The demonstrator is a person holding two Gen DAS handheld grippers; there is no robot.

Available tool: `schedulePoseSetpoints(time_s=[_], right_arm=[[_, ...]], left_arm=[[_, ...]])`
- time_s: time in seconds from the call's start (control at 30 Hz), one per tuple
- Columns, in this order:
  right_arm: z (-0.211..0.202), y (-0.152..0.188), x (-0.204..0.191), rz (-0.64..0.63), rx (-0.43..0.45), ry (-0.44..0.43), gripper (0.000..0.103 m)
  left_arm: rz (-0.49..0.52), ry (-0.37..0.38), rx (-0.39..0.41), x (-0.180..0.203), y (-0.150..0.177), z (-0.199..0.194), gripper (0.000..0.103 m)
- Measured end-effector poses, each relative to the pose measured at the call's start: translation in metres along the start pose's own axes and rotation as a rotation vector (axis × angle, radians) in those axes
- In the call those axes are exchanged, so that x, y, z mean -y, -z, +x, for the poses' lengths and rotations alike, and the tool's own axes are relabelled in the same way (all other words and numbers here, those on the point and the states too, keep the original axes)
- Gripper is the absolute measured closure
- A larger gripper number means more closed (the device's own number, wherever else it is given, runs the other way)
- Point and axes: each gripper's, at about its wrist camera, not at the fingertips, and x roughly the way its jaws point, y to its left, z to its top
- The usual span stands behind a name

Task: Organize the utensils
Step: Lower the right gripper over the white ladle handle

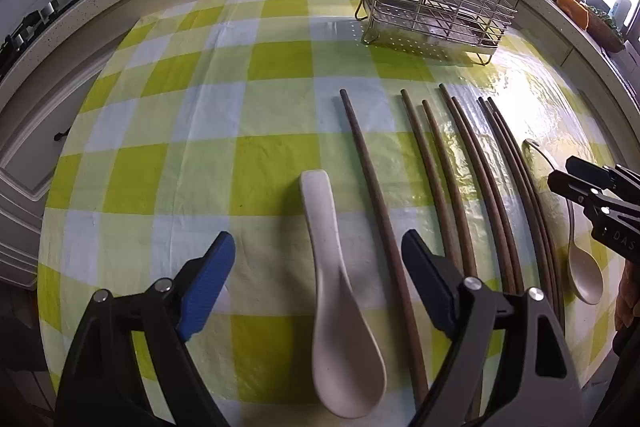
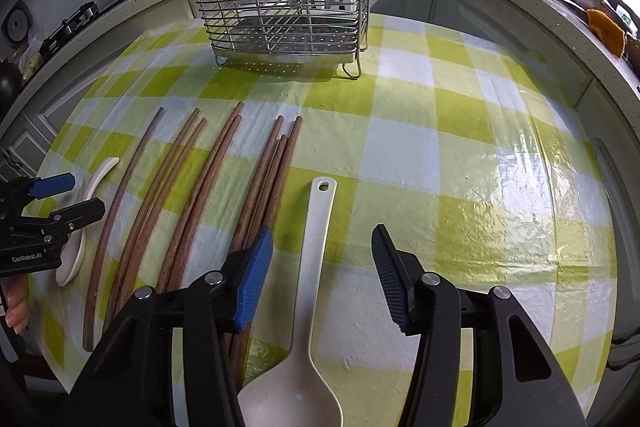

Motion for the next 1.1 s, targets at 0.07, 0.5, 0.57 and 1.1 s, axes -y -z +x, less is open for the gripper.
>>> schedulePoseSetpoints(time_s=[0.07, 0.5, 0.57, 1.1], right_arm=[[0.001, 0.000, 0.000, 0.003, 0.002, -0.005, 0.059], [0.011, 0.006, -0.001, 0.024, -0.010, -0.024, 0.082], [0.010, 0.007, -0.001, 0.032, -0.003, -0.021, 0.082], [0.008, 0.016, -0.004, 0.039, 0.069, 0.009, 0.082]], left_arm=[[-0.005, 0.000, 0.015, 0.000, -0.001, 0.001, 0.030], [-0.001, -0.011, 0.061, -0.002, 0.003, 0.004, 0.068], [0.000, -0.017, 0.070, -0.001, 0.004, 0.004, 0.068], [-0.029, -0.010, 0.174, -0.002, 0.010, 0.004, 0.065]])
